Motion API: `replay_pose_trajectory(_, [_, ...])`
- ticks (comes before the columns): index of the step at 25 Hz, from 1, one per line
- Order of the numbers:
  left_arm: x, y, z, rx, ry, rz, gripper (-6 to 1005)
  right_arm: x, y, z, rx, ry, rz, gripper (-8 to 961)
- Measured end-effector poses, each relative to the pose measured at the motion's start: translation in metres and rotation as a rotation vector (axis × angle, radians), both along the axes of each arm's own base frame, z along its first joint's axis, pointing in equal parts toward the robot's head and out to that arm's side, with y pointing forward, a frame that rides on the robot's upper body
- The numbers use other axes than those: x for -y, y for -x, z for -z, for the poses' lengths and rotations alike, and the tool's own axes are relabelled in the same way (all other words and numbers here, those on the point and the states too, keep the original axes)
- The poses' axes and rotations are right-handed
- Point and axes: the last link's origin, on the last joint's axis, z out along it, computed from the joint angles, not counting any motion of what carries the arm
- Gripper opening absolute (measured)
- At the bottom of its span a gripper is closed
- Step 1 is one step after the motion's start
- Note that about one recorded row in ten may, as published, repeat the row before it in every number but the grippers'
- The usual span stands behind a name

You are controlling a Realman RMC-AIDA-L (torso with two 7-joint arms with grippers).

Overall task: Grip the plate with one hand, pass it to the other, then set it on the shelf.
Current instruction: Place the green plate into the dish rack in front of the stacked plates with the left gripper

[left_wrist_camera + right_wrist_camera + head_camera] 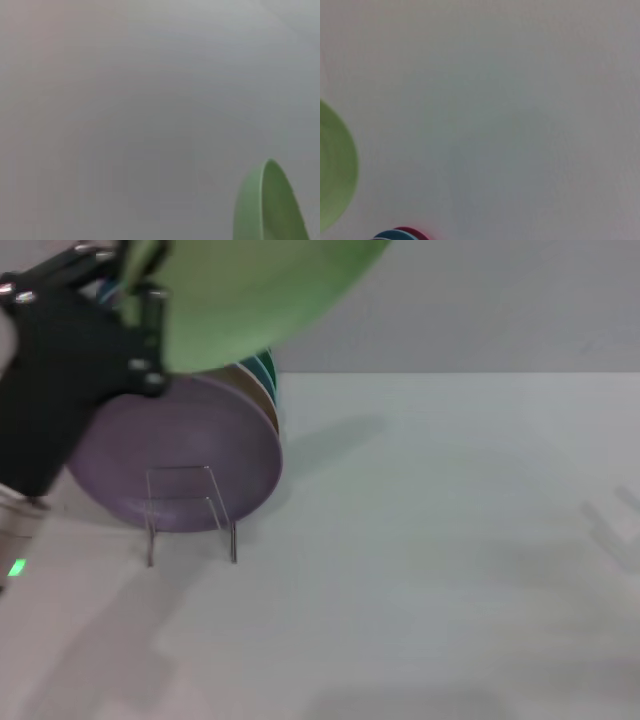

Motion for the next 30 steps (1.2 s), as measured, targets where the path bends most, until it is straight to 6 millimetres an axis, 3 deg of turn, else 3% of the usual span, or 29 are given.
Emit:
replay_pose_trajectory(3, [-0.002, 0.007, -0.001, 0.019, 0.020, -0.002, 80, 0.000, 0.000, 0.000, -0.002, 0.001, 0.001, 641])
replay_pose_trajectory(4, [-0.005, 0.040, -0.005, 0.069, 0.061, 0.002, 80, -0.001, 0.001, 0.000, -0.004, 0.002, -0.003, 641])
replay_pose_trajectory(5, [-0.003, 0.047, -0.005, 0.072, 0.050, 0.011, 80, -0.001, 0.001, 0.000, -0.004, 0.002, -0.003, 641])
replay_pose_trajectory(7, [-0.002, 0.049, -0.005, 0.076, 0.043, 0.017, 80, -0.001, 0.001, 0.000, -0.005, 0.002, -0.005, 641])
replay_pose_trajectory(14, [-0.003, 0.085, 0.004, 0.058, 0.028, 0.001, 81, -0.003, 0.004, -0.001, -0.005, 0.004, -0.018, 642])
replay_pose_trajectory(20, [-0.006, 0.099, -0.003, 0.085, 0.118, 0.036, 82, -0.004, 0.004, 0.000, -0.007, 0.007, -0.020, 641])
replay_pose_trajectory(30, [-0.018, 0.121, -0.012, -0.039, 0.139, -0.009, 83, -0.001, 0.003, 0.002, -0.006, 0.017, -0.017, 642])
